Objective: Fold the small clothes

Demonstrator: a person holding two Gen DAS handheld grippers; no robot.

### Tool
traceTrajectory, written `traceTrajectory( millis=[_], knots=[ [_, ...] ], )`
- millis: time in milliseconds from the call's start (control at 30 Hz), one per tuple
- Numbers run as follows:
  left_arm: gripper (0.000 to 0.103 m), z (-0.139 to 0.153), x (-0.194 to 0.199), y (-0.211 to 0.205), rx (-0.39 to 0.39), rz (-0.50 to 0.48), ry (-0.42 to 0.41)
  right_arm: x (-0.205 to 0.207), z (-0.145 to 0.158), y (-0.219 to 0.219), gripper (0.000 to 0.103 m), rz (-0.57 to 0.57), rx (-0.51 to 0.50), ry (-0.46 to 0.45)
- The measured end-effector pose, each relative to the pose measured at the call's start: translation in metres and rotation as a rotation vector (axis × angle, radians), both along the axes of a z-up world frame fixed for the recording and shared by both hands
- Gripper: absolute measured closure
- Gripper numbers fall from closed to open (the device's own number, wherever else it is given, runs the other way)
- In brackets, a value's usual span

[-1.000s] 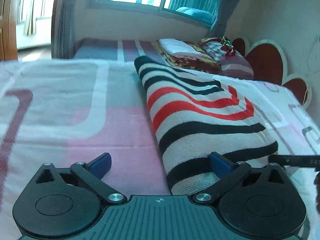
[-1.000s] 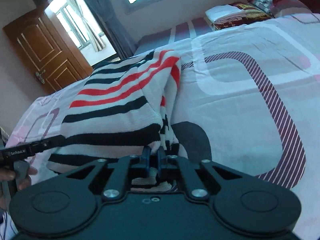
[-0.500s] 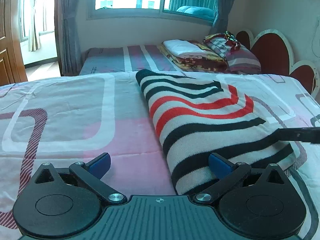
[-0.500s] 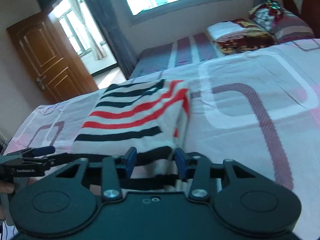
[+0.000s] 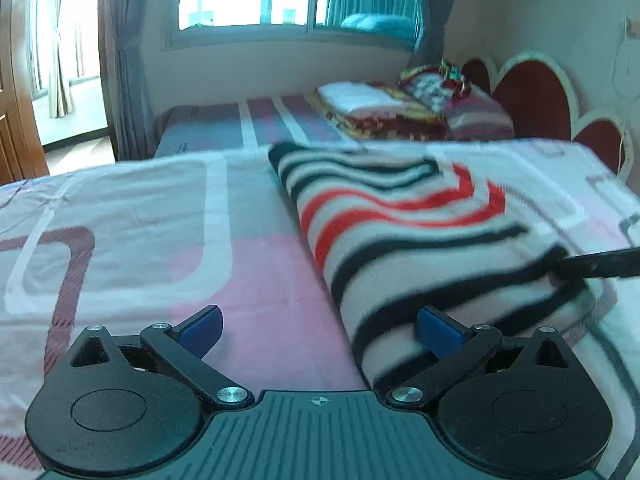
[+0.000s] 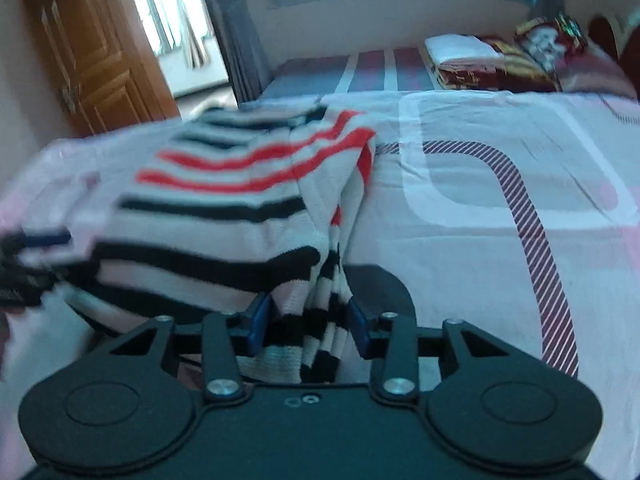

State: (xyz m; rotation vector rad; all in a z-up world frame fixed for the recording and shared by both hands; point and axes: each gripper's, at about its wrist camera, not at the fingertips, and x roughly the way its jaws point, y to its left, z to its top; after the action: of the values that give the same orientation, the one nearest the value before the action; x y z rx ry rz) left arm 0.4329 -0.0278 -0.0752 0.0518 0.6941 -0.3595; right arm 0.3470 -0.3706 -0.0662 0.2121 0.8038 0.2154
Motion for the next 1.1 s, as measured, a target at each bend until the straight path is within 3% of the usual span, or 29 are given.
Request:
traceTrajectory(
  millis=[33, 67, 100, 133, 200, 233, 300, 367, 433, 667, 733, 767, 833, 867, 900, 933, 967, 1100],
  knots=[
    [0.0, 0.002, 0.006, 0.003, -0.033, -0.001, 0.016, 0.0, 0.006, -0.008, 0.06, -0.016, 0.059, -0.015],
    [0.0, 0.003, 0.015, 0.007, -0.09, -0.004, 0.051, 0.003, 0.009, -0.017, 0.051, -0.033, 0.106, -0.019],
    [0.0, 0.003, 0.024, 0.011, -0.17, -0.01, 0.094, 0.008, 0.01, -0.024, 0.041, -0.05, 0.138, -0.019],
    [0.001, 0.001, 0.034, 0.016, -0.258, -0.026, 0.144, 0.015, 0.009, -0.031, 0.039, -0.065, 0.173, -0.004],
    [0.027, -0.007, 0.05, 0.019, -0.362, -0.048, 0.237, 0.033, 0.001, -0.045, 0.039, -0.06, 0.284, 0.059],
    [0.044, -0.013, 0.058, 0.019, -0.375, -0.047, 0.29, 0.041, -0.005, -0.052, 0.039, -0.062, 0.335, 0.084],
    [0.043, -0.021, 0.068, 0.017, -0.402, -0.052, 0.338, 0.055, -0.017, -0.063, 0.04, -0.053, 0.409, 0.128],
    [0.023, -0.023, 0.072, 0.013, -0.375, -0.043, 0.335, 0.064, -0.031, -0.069, 0.04, -0.049, 0.457, 0.177],
    [0.012, -0.026, 0.075, 0.011, -0.349, -0.028, 0.334, 0.069, -0.042, -0.071, 0.041, -0.034, 0.463, 0.211],
    [0.011, -0.046, 0.097, 0.01, -0.448, -0.061, 0.375, 0.096, -0.05, -0.071, 0.038, 0.023, 0.527, 0.233],
    [0.011, -0.047, 0.103, 0.001, -0.456, -0.067, 0.373, 0.109, -0.052, -0.061, 0.028, 0.019, 0.559, 0.237],
    [0.012, -0.047, 0.106, -0.002, -0.461, -0.077, 0.377, 0.113, -0.051, -0.053, 0.015, 0.023, 0.575, 0.231],
    [0.019, -0.046, 0.108, -0.008, -0.446, -0.104, 0.379, 0.119, -0.044, -0.033, 0.013, 0.064, 0.517, 0.224],
    [0.023, -0.045, 0.109, -0.007, -0.44, -0.116, 0.38, 0.12, -0.043, -0.03, 0.013, 0.08, 0.501, 0.226],
    [0.025, -0.045, 0.109, -0.004, -0.451, -0.126, 0.389, 0.12, -0.042, -0.033, 0.021, 0.094, 0.499, 0.233],
    [0.026, -0.046, 0.109, 0.001, -0.462, -0.133, 0.399, 0.119, -0.042, -0.04, 0.031, 0.1, 0.495, 0.244],
    [0.027, -0.048, 0.108, 0.006, -0.472, -0.14, 0.409, 0.119, -0.043, -0.05, 0.046, 0.094, 0.502, 0.259],
    [0.026, -0.053, 0.109, 0.014, -0.517, -0.158, 0.43, 0.107, -0.046, -0.093, 0.045, 0.083, 0.562, 0.282]
  ],
)
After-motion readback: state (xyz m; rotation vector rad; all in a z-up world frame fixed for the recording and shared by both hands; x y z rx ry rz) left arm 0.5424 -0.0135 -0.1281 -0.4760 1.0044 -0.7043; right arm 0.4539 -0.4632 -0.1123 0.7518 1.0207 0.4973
